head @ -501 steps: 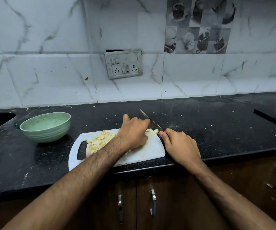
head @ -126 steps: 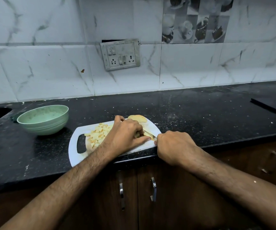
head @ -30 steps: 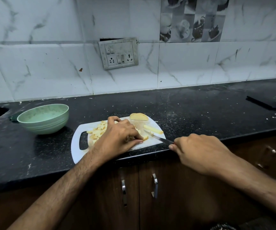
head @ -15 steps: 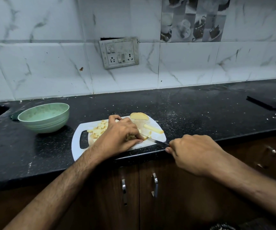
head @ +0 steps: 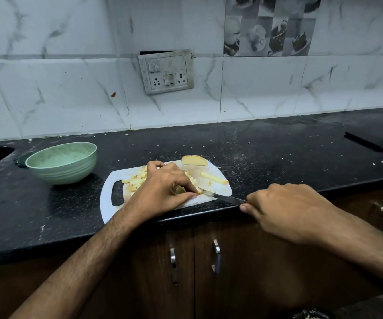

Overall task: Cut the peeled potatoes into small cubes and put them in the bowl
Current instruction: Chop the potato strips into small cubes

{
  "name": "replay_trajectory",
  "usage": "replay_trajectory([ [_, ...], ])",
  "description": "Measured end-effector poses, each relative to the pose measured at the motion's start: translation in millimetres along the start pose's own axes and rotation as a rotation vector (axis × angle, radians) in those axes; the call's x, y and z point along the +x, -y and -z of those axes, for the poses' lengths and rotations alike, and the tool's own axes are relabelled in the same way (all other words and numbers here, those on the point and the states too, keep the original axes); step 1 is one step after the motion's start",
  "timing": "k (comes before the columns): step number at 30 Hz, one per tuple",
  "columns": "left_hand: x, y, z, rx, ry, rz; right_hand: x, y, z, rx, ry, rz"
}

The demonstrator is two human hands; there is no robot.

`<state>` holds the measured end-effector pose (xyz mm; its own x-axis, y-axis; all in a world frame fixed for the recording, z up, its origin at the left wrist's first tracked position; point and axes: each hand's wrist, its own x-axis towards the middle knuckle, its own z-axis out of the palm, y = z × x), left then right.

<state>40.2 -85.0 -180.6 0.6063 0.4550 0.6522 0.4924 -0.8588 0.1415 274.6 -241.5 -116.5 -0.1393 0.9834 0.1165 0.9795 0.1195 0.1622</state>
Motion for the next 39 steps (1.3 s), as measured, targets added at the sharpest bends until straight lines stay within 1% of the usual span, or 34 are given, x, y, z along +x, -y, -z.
replay_trajectory([
  [4,0.8,0.9,-0.2,0.0,0.009,-0.004,4.5,9.1,-4.4,0.03,0.022,-0.008],
  [8,1.3,0.6,0.1,-0.005,0.016,0.0,11.8,20.4,-13.8,0.031,0.003,0.01],
  [14,-0.8,-2.8,3.5,-0.047,0.001,0.047,7.2,2.4,-5.6,0.034,-0.012,-0.027],
  [17,-0.1,-4.7,4.6,-0.094,-0.003,0.076,1.5,1.6,-0.1,0.023,-0.039,-0.003],
  [31,-0.2,-6.5,4.6,-0.135,0.037,0.072,6.6,29.9,-11.4,0.038,0.025,-0.007],
  [34,-1.1,-8.1,6.1,-0.125,0.034,0.079,10.1,15.2,3.0,0.105,0.099,-0.062],
  [37,-1.2,-10.2,7.3,-0.084,0.024,0.091,12.9,-7.9,24.0,0.228,0.177,-0.096],
  [39,-0.8,-11.5,7.4,-0.038,0.018,0.091,18.6,-26.9,30.1,0.326,0.196,-0.097],
])
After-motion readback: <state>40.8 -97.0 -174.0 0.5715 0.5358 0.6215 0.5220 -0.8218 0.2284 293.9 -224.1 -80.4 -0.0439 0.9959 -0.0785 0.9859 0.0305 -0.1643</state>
